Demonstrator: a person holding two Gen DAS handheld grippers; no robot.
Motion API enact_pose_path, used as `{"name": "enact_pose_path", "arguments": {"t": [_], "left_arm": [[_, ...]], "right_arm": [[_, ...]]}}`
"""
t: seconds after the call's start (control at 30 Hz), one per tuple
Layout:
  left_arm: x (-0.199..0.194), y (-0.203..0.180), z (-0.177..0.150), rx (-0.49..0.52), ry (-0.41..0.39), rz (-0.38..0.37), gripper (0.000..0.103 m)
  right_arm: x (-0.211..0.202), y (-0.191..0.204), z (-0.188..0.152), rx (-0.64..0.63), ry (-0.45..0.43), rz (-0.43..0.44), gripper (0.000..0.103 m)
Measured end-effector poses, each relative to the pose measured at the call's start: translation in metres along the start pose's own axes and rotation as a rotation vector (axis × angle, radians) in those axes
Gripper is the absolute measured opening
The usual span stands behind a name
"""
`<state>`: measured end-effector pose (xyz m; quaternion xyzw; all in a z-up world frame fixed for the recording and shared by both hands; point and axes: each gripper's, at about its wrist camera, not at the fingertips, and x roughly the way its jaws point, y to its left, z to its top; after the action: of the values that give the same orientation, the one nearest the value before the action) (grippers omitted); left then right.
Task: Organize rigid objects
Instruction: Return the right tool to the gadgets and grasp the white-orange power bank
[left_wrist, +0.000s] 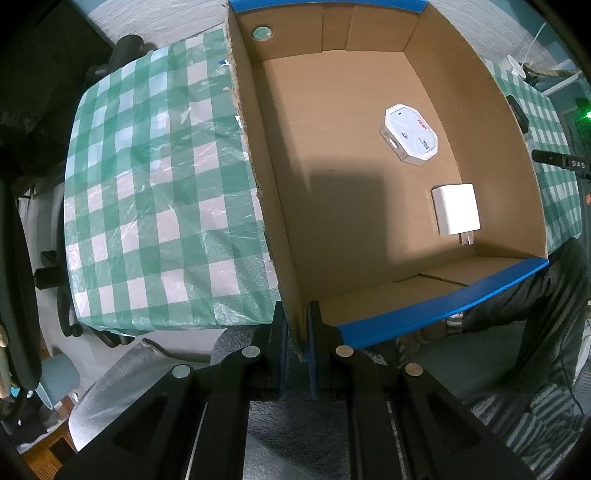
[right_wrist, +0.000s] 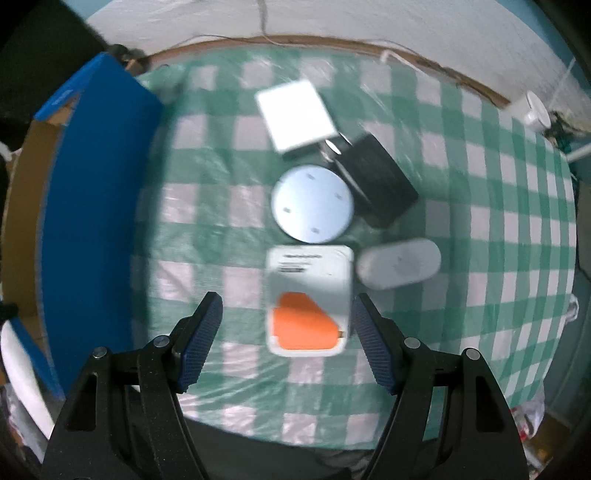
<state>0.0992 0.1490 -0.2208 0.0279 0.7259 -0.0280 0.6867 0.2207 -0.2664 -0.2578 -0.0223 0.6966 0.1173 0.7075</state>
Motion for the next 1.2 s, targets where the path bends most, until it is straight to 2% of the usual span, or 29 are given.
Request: {"name": "enact_pose_path", "arguments": {"t": [0.13,0.4,0.67,0.73,0.8,1.2], "left_arm": [[0.000,0.001,-0.001,0.000,0.000,-0.001,0.010],[0.000,0.000,-0.001,0.000,0.002,0.000,0.010],[0.000,0.000,-0.001,0.001,0.000,-0.002,0.010],[0.000,0.001,-0.002,0.003,0.000,-0.001,0.010],[0.000,0.001,-0.002,0.003,-0.001,-0.001,0.010],[-0.001,0.000,-0.004,0.004,0.000,-0.001,0.010]], "right_arm": [[0.017,-0.013,-0.004,0.025,0.037,0.033,0.073],[0.038,-0.015,0.002,0.034,0.056,0.039,0.073],[0.050,-0.003,0.017,0.030,0.058,0.005,0.073],[0.054,0.003,0.019,0.026,0.063,-0.016,0.069],[0.058,0.006,0.017,0.022,0.074,-0.027,0.065],[0.056,0.003,-0.008,0.004,0.057,0.012,0.064]]}}
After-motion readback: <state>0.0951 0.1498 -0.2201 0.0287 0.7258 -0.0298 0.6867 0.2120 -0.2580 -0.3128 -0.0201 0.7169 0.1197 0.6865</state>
